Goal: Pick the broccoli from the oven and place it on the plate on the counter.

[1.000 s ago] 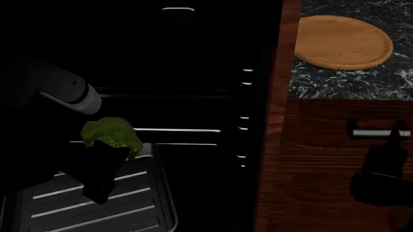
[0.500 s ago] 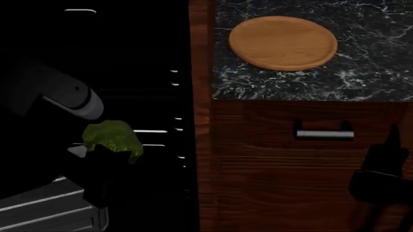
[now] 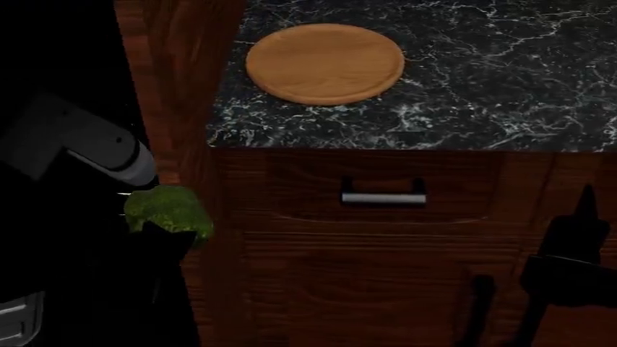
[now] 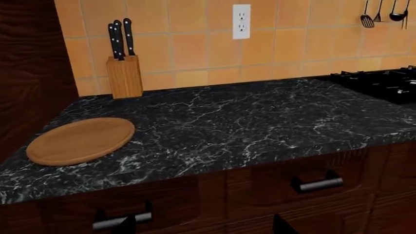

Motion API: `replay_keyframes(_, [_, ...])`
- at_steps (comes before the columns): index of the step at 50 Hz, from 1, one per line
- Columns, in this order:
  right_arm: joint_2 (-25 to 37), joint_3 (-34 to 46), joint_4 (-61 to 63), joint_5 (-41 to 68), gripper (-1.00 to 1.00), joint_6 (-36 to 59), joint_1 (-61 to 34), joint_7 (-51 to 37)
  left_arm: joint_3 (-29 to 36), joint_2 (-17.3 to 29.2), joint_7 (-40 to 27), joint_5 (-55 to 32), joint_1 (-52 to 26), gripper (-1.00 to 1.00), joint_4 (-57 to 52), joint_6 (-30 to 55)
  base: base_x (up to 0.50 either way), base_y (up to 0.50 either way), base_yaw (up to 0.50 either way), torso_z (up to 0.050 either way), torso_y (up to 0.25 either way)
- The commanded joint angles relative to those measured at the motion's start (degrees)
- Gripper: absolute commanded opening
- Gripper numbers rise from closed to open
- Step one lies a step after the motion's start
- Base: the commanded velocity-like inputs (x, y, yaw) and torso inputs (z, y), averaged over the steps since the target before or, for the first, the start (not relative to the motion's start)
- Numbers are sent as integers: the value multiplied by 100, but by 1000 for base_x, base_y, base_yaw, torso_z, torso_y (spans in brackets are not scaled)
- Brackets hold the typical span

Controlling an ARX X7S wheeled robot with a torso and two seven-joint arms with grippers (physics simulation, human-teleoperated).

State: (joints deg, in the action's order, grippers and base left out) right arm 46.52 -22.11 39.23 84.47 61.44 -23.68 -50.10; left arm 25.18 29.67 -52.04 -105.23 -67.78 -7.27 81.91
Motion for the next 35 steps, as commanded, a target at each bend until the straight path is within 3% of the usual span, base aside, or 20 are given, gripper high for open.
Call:
replay_keyframes(1, [-58, -99, 50, -106, 100, -33, 68, 119, 32, -5, 53, 230, -8, -100, -62, -132, 62, -457, 0, 0, 0])
replay_keyframes(20, [-15, -102, 116, -176, 100, -101, 118, 185, 159, 51, 194, 351, -7, -100, -83, -216, 162, -425, 0, 0, 1])
replay_keyframes(35, [39, -12, 132, -191, 100, -127, 17, 189, 258, 75, 305, 447, -50, -100, -78, -284, 296, -295, 0, 0, 1])
